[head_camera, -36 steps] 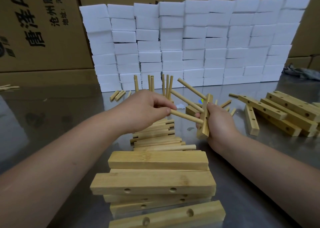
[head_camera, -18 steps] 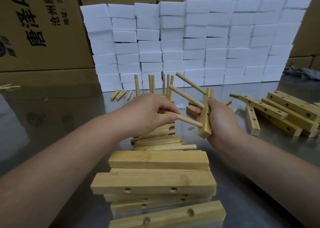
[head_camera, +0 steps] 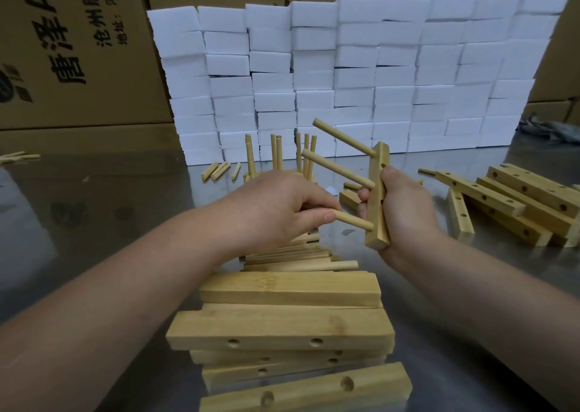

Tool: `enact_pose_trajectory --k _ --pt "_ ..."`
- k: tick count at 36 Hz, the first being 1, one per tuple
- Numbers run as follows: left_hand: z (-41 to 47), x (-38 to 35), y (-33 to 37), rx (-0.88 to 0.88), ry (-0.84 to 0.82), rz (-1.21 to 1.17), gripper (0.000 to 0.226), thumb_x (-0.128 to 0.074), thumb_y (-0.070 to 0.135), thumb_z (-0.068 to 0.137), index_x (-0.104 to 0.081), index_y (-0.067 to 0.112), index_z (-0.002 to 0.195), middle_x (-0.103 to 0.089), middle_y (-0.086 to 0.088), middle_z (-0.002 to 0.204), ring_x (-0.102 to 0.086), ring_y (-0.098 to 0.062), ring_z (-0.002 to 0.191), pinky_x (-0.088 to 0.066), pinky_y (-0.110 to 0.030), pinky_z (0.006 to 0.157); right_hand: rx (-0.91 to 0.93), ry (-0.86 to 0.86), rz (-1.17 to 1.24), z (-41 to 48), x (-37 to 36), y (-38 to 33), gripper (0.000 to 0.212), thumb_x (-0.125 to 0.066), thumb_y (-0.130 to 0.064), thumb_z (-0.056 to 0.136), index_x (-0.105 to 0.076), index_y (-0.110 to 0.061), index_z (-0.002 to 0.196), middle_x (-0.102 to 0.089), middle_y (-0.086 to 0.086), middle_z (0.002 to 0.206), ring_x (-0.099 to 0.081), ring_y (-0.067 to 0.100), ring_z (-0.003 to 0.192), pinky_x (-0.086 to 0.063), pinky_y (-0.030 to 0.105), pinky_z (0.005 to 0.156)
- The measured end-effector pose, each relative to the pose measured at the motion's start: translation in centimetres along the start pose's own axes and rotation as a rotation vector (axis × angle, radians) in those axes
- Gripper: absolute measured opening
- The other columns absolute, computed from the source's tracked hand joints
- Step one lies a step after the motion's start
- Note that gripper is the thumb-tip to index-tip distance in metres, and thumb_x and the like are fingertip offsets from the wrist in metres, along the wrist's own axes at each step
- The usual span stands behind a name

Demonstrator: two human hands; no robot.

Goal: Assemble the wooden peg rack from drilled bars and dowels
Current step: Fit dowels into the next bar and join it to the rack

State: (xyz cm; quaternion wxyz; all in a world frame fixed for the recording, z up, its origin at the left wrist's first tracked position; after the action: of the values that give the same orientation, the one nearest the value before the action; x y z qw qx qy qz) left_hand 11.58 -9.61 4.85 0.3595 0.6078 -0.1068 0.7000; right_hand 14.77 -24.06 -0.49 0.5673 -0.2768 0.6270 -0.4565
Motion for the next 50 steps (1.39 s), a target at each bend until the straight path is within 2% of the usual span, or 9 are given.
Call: enact_pose_trajectory --k 5,15,19,24,27,33,40,46,50 --pt "0.0 0.0 0.1 0.000 -0.026 0.016 0.020 -0.051 0.037 0.091 -0.066 0.040 0.104 -0.055 0.019 0.065 -0.047 0.009 0.070 -0.032 -0.020 0.057 0.057 -0.006 -0.013 -0.4 -0.3 -0.3 0.025 -0.034 -0.023 0.100 -0.051 -0.017 0.083 -0.051 -0.001 0.048 -0.045 0.009 0.043 -0.039 0.020 0.042" --pt "0.0 -0.1 0.0 0.047 -0.049 -0.055 0.020 -0.049 0.036 0.092 -0.068 0.037 0.099 -0.053 0.015 0.057 -0.046 0.004 0.061 -0.034 -0.013 0.050 0.140 -0.008 -0.045 -0.8 -0.6 -1.3 0.026 -0.031 -0.021 0.101 -0.049 -0.017 0.083 -0.048 0.001 0.053 -0.045 0.007 0.041 -0.038 0.017 0.040" --pt "-0.1 -0.1 0.0 0.087 -0.062 -0.106 0.019 -0.048 0.037 0.092 -0.063 0.043 0.081 -0.052 0.019 0.056 -0.045 0.004 0.055 -0.035 -0.006 0.052 0.174 0.007 -0.034 -1.0 -0.6 -1.4 0.026 -0.033 -0.022 0.101 -0.054 -0.014 0.114 -0.048 0.002 0.059 -0.048 0.005 0.043 -0.039 0.016 0.041" --pt "-0.2 0.1 0.0 0.171 -0.063 -0.123 0.025 -0.049 0.041 0.091 -0.062 0.043 0.069 -0.063 0.001 0.075 -0.053 -0.011 0.064 -0.038 -0.023 0.056 0.198 0.032 -0.075 -1.1 -0.5 -1.2 0.035 -0.034 -0.022 0.101 -0.051 -0.013 0.130 -0.049 0.000 0.057 -0.050 0.003 0.044 -0.041 0.015 0.041" --pt "-0.4 0.2 -0.1 0.220 -0.069 -0.127 0.026 -0.049 0.043 0.090 -0.068 0.037 0.074 -0.065 -0.003 0.090 -0.057 -0.015 0.078 -0.039 -0.025 0.060 0.233 0.030 -0.088 -1.3 -0.5 -1.2 0.033 -0.035 -0.022 0.100 -0.052 -0.023 0.129 -0.050 -0.007 0.051 -0.052 0.000 0.046 -0.043 0.015 0.043" --pt "0.0 0.3 -0.3 0.246 -0.039 -0.108 0.024 -0.051 0.044 0.089 -0.067 0.039 0.072 -0.059 0.018 0.072 -0.051 0.004 0.067 -0.034 -0.016 0.053 0.261 0.018 -0.120 -0.9 -0.4 -1.1 0.033 -0.034 -0.025 0.100 -0.051 -0.018 0.127 -0.052 -0.006 0.055 -0.052 0.001 0.048 -0.043 0.016 0.043" --pt "0.3 1.8 -1.3 0.261 0.068 -0.192 0.028 -0.046 0.051 0.087 -0.062 0.030 0.077 -0.060 0.017 0.056 -0.046 0.004 0.043 -0.037 -0.020 0.051 0.269 -0.011 -0.335 -0.4 -0.4 -0.7 0.031 -0.030 -0.030 0.101 -0.052 -0.015 0.086 -0.063 -0.003 0.057 -0.057 0.009 0.044 -0.048 0.023 0.045" --pt "-0.1 3.3 -3.4 0.381 0.254 -0.635 0.024 -0.051 0.041 0.091 -0.057 0.021 0.080 -0.066 0.004 0.057 -0.044 -0.006 0.039 -0.037 -0.020 0.045 0.121 -0.077 -0.107 0.2 -0.6 -0.2 0.021 -0.036 -0.026 0.101 -0.052 -0.015 0.093 -0.069 0.002 0.068 -0.064 0.015 0.051 -0.053 0.032 0.060" --pt "0.0 2.5 -4.2 0.441 0.167 -0.534 0.033 -0.054 0.055 0.081 -0.065 0.024 0.086 -0.070 0.009 0.066 -0.053 -0.006 0.049 -0.043 -0.024 0.052 0.079 -0.051 0.041 0.5 -0.7 -0.3 0.021 -0.040 -0.024 0.100 -0.050 -0.010 0.089 -0.063 0.010 0.079 -0.065 0.018 0.052 -0.055 0.034 0.063"
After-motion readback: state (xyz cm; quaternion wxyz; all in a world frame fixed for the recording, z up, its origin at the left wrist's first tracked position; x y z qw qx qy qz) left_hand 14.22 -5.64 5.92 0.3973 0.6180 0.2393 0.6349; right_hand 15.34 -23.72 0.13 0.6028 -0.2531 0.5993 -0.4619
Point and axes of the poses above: each hand's wrist, its own z-axis towards the middle knuckle, its own x-axis out of the back of the hand, y = z × x, the point moved 5 cm from there along z, towards the middle knuckle
